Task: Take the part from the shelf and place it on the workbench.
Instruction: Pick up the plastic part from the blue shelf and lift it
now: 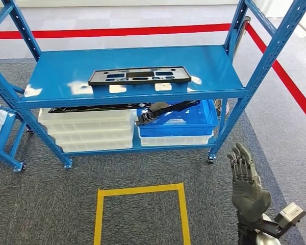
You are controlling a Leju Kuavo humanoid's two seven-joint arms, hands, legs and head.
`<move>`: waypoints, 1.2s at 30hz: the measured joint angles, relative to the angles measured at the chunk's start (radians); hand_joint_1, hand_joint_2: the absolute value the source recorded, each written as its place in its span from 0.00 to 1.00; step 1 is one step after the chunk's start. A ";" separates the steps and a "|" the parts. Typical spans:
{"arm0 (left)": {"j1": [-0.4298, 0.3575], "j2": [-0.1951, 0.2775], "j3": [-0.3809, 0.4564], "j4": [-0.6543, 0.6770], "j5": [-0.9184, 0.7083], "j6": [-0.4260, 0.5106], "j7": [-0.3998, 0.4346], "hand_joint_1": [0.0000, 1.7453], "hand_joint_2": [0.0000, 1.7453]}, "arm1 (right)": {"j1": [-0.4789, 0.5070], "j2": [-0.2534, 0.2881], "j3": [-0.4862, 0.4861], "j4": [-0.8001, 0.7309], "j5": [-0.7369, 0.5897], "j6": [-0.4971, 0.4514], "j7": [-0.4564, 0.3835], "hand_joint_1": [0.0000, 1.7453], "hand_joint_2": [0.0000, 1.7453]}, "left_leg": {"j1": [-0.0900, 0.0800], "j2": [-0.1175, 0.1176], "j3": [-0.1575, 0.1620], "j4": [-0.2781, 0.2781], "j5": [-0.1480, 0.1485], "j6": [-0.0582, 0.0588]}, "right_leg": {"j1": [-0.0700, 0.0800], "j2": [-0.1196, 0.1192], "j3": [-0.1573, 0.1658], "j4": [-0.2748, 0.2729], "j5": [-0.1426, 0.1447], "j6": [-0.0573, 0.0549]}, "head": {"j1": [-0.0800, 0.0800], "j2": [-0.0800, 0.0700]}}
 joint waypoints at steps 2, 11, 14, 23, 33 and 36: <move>0.000 -0.001 0.001 0.001 0.001 -0.001 0.002 0.00 1.00 | 0.000 -0.003 0.000 0.000 -0.001 -0.001 0.006 0.00 0.00 | 0.006 0.001 0.003 0.007 -0.008 -0.012 | -0.007 -0.007 0.049 -0.107 0.071 0.011 | 0.000 0.000; -0.003 0.000 0.010 0.003 0.001 -0.001 0.013 0.00 1.00 | 0.002 -0.008 0.004 -0.002 0.004 -0.001 0.012 0.00 0.00 | 0.008 0.000 -0.044 0.126 -0.089 -0.057 | -0.008 -0.011 0.098 -0.235 0.110 -0.032 | -0.003 0.000; -0.001 0.000 0.011 0.004 0.001 -0.001 0.016 0.00 1.00 | 0.003 -0.008 0.007 -0.003 0.007 -0.001 0.016 0.00 0.00 | 0.007 -0.001 -0.131 0.310 -0.162 -0.057 | -0.004 -0.011 0.097 -0.234 0.109 -0.037 | -0.003 0.000; -0.003 0.000 0.015 0.005 0.018 -0.009 0.024 0.00 1.00 | 0.003 -0.013 0.025 -0.010 0.008 -0.003 0.021 0.00 0.00 | -0.017 -0.009 -0.031 0.044 -0.014 -0.011 | 0.003 -0.006 0.098 -0.238 0.111 -0.021 | -0.002 0.000; -0.004 -0.003 0.017 0.007 0.019 -0.016 0.032 0.00 1.00 | 0.007 -0.034 0.033 -0.007 0.000 -0.009 0.021 0.00 0.00 | -0.012 0.000 -0.023 0.028 -0.004 -0.008 | 0.005 -0.010 0.061 -0.126 0.073 -0.002 | -0.001 0.000; -0.004 -0.004 0.017 0.007 0.019 -0.017 0.033 0.00 1.00 | 0.009 -0.037 0.036 -0.008 -0.003 -0.011 0.021 0.00 0.00 | -0.017 0.000 -0.026 0.035 -0.011 -0.022 | 0.008 -0.011 0.113 -0.246 0.108 -0.017 | -0.002 0.000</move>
